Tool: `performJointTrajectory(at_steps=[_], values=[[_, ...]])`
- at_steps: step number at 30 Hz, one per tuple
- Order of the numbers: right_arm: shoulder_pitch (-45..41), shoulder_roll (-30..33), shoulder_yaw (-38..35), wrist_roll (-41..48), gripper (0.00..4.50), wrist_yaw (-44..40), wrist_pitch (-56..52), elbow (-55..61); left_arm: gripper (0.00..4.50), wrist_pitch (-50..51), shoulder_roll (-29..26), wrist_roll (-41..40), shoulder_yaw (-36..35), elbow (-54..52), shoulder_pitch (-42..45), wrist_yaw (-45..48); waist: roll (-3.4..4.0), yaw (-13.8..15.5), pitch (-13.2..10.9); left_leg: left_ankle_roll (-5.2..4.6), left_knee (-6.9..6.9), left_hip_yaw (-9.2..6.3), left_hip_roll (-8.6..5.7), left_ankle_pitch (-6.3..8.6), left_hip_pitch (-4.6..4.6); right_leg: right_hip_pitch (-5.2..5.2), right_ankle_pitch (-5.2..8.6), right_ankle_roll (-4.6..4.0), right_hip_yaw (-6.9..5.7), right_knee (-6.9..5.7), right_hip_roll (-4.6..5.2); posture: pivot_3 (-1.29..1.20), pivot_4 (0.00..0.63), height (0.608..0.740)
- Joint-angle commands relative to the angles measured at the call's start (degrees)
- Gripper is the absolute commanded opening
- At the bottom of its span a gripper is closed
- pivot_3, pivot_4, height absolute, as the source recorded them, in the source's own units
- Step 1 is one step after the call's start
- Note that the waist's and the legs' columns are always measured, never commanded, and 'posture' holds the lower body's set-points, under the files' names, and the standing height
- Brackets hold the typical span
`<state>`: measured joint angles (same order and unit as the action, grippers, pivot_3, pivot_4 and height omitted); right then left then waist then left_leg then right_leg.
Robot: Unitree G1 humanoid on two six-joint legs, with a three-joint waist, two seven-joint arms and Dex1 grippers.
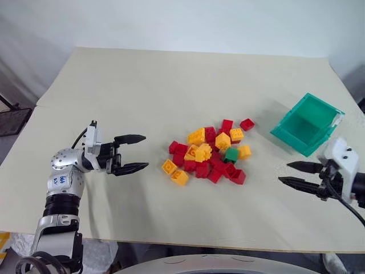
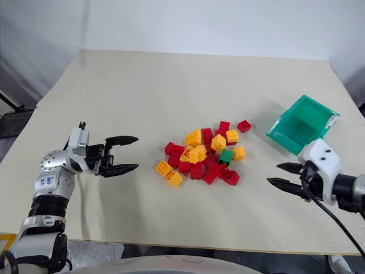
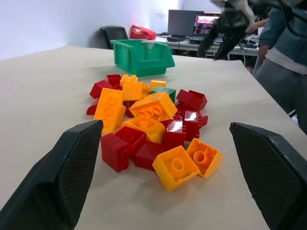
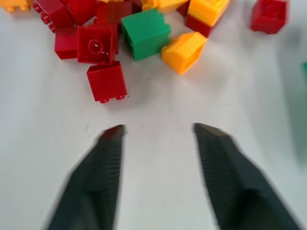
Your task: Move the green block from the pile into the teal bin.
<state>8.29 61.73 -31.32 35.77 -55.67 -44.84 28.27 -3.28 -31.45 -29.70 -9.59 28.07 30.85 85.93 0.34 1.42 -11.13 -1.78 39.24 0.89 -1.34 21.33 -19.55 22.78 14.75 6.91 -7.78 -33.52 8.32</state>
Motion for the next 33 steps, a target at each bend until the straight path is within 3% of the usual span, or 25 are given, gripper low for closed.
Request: performJointTrajectory(at_steps=[1, 3, 6, 12, 16, 22, 26, 29, 33], values=[[-1.53, 0.94, -0.57, 0.95, 3.91, -0.40, -0.23, 1.79, 4.50, -0.72, -0.47, -0.67, -0.43, -0.73, 0.22, 1.90, -0.01, 0.03, -0.01, 0.00, 0.00, 0.01, 0.01, 0.00, 0.01, 0.00, 0.00, -0.01, 0.00, -0.01, -0.01, 0.00, 0.150, 0.740], [-6.88, 0.25, 4.11, 1.79, 4.42, 2.24, -1.25, 2.14, 4.50, -0.83, -0.69, -0.74, -0.65, -1.16, -0.22, 1.75, -0.02, -0.13, -0.02, 0.01, 0.00, 0.00, 0.02, 0.00, 0.02, 0.00, -0.01, -0.01, 0.00, -0.01, -0.01, 0.00, 0.150, 0.740], [-18.42, -2.76, 14.99, 0.06, 4.42, 7.92, -4.74, -0.23, 4.50, -0.92, -0.80, -0.85, -0.87, -2.05, -0.90, 1.24, -0.07, -0.43, -0.06, 0.02, 0.00, 0.11, 0.08, 0.00, 0.12, 0.00, -0.09, -0.07, 0.07, 0.02, 0.01, 0.00, 0.150, 0.740], [-33.98, -7.93, 31.79, -4.84, 4.42, 9.53, -8.38, -8.27, 4.50, -0.78, -0.52, -1.06, -1.06, -4.57, -2.62, 0.15, -0.06, -0.10, -0.07, 0.06, 0.01, 0.01, 0.07, 0.00, -0.15, 0.20, -0.09, -0.13, 0.15, 0.09, 0.04, 0.00, 0.150, 0.740], [-41.07, -11.36, 39.25, -9.37, 4.42, 8.85, -7.12, -15.30, 4.50, -0.59, -0.35, -1.27, -1.52, -6.49, -4.01, -0.84, -0.06, -0.12, -0.07, 0.05, 0.66, -0.10, 0.01, 0.01, -1.08, 0.94, -0.10, -0.13, -0.07, -0.16, 0.00, 0.00, 0.150, 0.740], [-48.65, -11.65, 51.61, -17.74, 4.42, 4.09, -7.99, -22.85, 4.50, -0.41, -0.40, -1.58, -1.78, -9.14, -6.43, -2.01, -0.06, -0.14, -0.07, -0.07, 0.85, -0.03, -0.05, 0.00, -1.17, 0.92, -0.26, 0.08, -0.03, -0.15, 0.00, 0.00, 0.150, 0.740], [-51.74, -12.65, 54.62, -19.61, 4.42, 1.92, -10.33, -24.60, 4.50, -0.09, -0.54, -1.79, -2.08, -10.54, -7.43, -2.81, -0.07, -0.11, -0.06, -0.08, 0.89, -0.03, -0.05, 0.00, -1.13, 0.88, -0.31, 0.06, 0.01, -0.17, 0.00, 0.00, 0.150, 0.740], [-52.52, -14.90, 53.18, -19.83, 3.87, 2.59, -9.35, -25.11, 4.50, 0.11, -0.53, -1.81, -2.13, -11.42, -7.92, -3.28, -0.08, -0.27, -0.05, -0.08, 0.89, -0.01, -0.03, 0.00, -1.10, 0.87, -0.33, 0.04, 0.01, -0.17, 0.00, 0.00, 0.150, 0.740], [-51.63, -15.03, 49.93, -18.79, 2.64, 2.61, -9.77, -22.45, 4.50, 0.88, -0.47, -1.89, -1.96, -12.55, -7.86, -3.92, -0.08, -0.25, -0.05, -0.08, 0.89, 0.02, -0.02, 0.00, -1.07, 0.89, -0.34, 0.04, 0.03, -0.21, 0.00, 0.00, 0.150, 0.740]])
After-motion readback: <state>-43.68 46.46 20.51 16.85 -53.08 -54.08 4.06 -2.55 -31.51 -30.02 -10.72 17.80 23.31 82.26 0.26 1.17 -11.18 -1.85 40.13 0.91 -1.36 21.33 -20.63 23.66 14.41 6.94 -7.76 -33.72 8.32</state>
